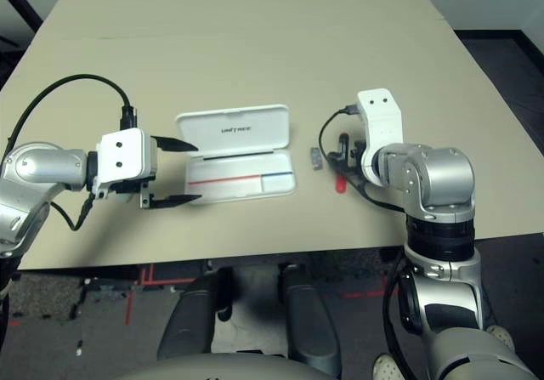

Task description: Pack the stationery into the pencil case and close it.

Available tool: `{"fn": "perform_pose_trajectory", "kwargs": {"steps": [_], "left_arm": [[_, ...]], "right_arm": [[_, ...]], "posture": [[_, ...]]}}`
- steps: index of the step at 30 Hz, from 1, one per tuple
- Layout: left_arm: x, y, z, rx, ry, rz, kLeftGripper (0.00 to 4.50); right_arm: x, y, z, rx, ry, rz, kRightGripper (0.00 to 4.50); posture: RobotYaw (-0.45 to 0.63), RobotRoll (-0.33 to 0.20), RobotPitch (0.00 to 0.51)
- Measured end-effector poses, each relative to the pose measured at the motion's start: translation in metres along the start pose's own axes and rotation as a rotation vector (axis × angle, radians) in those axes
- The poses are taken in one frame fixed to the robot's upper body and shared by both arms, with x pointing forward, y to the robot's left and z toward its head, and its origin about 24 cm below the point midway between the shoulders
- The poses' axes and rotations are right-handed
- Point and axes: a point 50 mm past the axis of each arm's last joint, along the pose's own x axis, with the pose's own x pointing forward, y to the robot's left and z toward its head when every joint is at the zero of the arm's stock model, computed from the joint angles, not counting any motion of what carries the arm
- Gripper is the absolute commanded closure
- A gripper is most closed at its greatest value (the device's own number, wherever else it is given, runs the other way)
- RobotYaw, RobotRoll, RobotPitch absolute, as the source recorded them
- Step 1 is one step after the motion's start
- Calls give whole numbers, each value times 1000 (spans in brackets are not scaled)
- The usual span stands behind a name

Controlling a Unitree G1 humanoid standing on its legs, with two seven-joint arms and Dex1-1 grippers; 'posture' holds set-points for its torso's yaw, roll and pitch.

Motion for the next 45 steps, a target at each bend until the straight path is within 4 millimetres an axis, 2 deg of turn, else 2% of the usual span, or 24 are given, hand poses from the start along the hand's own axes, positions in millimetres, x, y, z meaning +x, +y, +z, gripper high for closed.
{"fn": "perform_pose_trajectory", "kwargs": {"steps": [3, 8, 9, 16, 20, 23, 28, 33, 38, 45], "left_arm": [[0, 0, 0, 3, -1, 1, 0], [0, 0, 1, 4, -2, 1, 0], [0, 0, 1, 5, -2, 1, 0], [0, 0, 1, 5, -3, 0, 0], [0, 0, 1, 5, -3, 0, 0], [0, 0, 1, 6, -3, 0, 0], [0, 0, 1, 7, -2, 0, 0], [-1, 1, 1, 9, 4, 1, 0], [-5, 2, 0, 13, 28, 5, 0], [-14, 3, -4, 12, 70, 19, 0]], "right_arm": [[0, 1, 0, -1, 0, 18, 1911], [-3, -8, -1, -13, 21, 1, 3820], [-3, -9, 0, -16, 25, 7, 4004], [-6, -18, 6, -85, 72, 40, 4005], [-14, -30, 17, -220, 64, 119, 4005], [-23, -38, 32, -373, 9, 207, 4005], [-30, -42, 50, -604, -65, 371, 4005], [-39, -32, 64, -880, -123, 626, 4005], [-47, -21, 79, -1031, -147, 771, 4005], [-41, 14, 89, -1170, -183, 940, 4005]], "posture": [[74, 0, 224], [74, 0, 224], [74, 0, 224], [74, 0, 224], [79, 0, 224], [79, 0, 224], [82, 0, 217], [90, 0, 205], [101, 0, 196], [116, 0, 194]]}}
